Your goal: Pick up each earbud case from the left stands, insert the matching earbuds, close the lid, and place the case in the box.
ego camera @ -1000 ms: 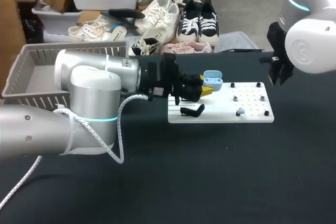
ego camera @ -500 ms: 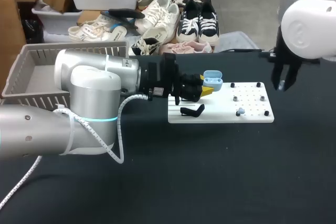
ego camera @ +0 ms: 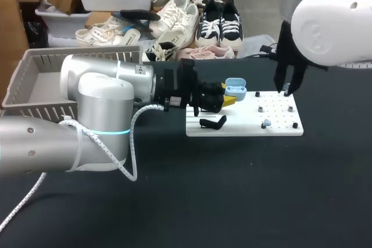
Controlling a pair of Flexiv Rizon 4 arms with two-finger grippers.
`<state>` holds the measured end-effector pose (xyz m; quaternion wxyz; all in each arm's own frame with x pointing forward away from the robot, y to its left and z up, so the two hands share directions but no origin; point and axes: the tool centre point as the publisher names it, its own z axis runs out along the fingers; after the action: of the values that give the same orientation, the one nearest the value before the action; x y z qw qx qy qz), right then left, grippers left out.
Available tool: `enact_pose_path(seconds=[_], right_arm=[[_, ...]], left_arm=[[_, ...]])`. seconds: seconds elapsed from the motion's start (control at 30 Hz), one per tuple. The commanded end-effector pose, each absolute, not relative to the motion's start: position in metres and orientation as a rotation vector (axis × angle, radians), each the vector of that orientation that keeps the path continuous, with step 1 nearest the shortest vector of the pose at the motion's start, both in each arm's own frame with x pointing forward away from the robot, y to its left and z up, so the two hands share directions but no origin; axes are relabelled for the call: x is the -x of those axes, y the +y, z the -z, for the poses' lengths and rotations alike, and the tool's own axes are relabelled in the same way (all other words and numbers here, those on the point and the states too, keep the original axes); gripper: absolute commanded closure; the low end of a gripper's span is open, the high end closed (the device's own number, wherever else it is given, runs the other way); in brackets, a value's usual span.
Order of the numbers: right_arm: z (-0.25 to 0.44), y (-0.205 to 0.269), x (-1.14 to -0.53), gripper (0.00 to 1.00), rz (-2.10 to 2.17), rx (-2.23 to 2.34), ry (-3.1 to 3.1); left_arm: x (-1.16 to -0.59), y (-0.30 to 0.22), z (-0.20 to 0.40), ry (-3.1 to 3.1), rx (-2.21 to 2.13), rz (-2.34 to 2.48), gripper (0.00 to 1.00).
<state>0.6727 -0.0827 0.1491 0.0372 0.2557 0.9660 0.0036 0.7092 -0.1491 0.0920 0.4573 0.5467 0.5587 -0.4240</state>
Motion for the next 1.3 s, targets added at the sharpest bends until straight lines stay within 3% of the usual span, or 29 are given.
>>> enact_pose_path(seconds=[0.03, 0.63, 1.3], right_arm=[[-0.155, -0.063, -0.665, 1.00, 0.015, -0.778, 2.913], [-0.173, 0.005, -0.683, 1.00, 0.046, -0.677, 2.882], [-0.155, 0.008, -0.688, 1.00, 0.031, -0.687, 2.907]], left_arm=[[-0.707, -0.149, -0.092, 1.377, -1.343, 1.040, 1.00], [-0.707, -0.149, -0.092, 1.377, -1.343, 1.040, 1.00], [-0.707, -0.149, -0.092, 1.377, -1.343, 1.040, 1.00]])
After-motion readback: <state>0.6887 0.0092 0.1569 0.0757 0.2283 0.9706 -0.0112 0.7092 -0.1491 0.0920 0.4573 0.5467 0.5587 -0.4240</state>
